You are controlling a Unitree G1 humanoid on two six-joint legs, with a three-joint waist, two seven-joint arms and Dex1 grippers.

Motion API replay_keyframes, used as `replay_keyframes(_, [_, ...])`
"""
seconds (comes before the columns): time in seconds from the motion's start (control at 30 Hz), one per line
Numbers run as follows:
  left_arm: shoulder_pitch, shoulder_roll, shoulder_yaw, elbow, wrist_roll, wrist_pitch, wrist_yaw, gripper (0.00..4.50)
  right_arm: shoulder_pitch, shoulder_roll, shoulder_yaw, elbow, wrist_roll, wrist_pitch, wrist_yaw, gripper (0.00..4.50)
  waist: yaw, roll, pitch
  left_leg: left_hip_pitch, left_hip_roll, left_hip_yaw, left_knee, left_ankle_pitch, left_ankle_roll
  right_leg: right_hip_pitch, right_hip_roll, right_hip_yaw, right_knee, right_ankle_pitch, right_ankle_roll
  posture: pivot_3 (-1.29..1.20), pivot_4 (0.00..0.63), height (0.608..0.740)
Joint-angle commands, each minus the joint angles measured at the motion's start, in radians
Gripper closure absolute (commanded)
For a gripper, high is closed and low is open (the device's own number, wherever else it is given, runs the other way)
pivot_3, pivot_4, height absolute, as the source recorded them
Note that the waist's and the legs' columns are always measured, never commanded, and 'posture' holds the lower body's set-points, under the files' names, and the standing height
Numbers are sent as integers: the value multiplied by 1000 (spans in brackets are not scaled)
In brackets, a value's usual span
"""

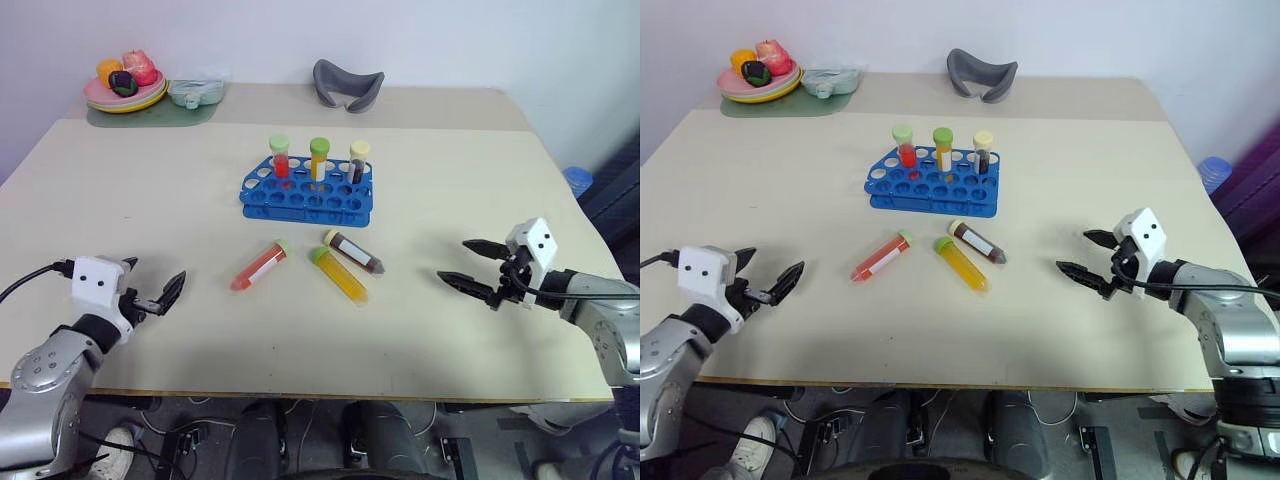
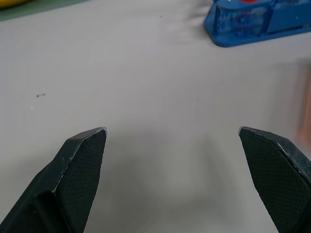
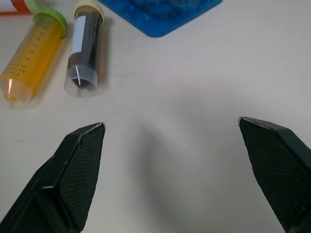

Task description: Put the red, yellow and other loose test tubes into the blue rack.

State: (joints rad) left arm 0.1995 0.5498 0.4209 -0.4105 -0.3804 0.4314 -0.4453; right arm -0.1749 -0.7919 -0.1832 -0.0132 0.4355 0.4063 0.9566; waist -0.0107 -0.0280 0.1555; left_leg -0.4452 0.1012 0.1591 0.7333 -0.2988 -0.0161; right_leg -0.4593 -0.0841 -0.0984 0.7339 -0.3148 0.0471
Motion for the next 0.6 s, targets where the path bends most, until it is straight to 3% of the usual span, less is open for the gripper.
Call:
replay_keyframes(0.03, [-7,7,29,-43,-8,7,12,50,-16,1,-11,-4,1,-25,13,0,0,0,0,0,0,0,0,0,0,0,0,0,0,0,0,0,150,679])
replay_keyframes(0.6, [-93,-23,-38,2,-2,8,36,50,44,1,-46,-27,2,-51,-19,0,1,0,0,0,0,0,0,0,0,0,0,0,0,0,0,0,150,679])
